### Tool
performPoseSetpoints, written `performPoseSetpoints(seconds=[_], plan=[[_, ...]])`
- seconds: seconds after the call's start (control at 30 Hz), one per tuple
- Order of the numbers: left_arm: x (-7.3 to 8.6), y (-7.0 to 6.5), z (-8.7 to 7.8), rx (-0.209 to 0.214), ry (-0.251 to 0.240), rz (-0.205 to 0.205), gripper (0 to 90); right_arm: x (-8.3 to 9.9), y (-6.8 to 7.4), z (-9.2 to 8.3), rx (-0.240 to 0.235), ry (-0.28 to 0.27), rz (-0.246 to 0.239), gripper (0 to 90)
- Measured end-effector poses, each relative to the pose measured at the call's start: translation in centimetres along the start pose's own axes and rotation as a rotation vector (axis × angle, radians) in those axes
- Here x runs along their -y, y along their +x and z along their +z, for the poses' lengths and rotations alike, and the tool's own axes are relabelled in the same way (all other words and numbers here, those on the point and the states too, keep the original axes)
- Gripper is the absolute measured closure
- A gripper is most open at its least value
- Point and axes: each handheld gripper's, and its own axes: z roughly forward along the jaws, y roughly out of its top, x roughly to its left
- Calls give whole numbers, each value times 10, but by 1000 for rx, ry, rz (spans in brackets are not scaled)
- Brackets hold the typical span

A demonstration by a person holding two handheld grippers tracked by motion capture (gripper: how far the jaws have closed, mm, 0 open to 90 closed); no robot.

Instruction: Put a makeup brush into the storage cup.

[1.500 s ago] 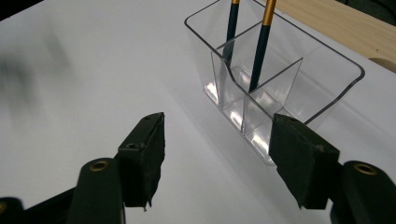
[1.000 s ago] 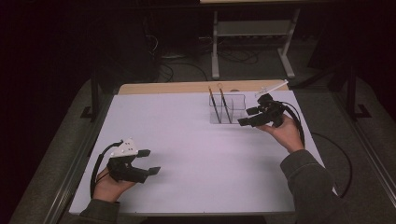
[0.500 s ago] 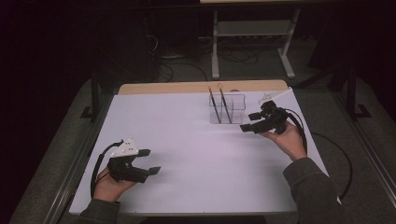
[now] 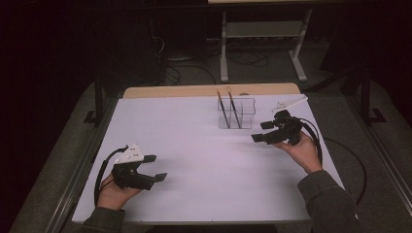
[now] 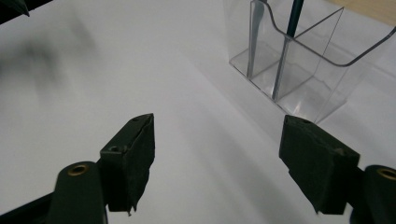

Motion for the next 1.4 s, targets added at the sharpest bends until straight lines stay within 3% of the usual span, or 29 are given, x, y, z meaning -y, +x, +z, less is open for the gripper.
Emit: performPoseSetpoints(seconds=[0.67, 1.4], plan=[[0, 1, -1, -5, -12, -12, 244, 22, 12, -4, -3, -24, -2, 238], [2, 1, -2, -2, -18, -20, 244, 57, 24, -14, 32, -58, 6, 219]])
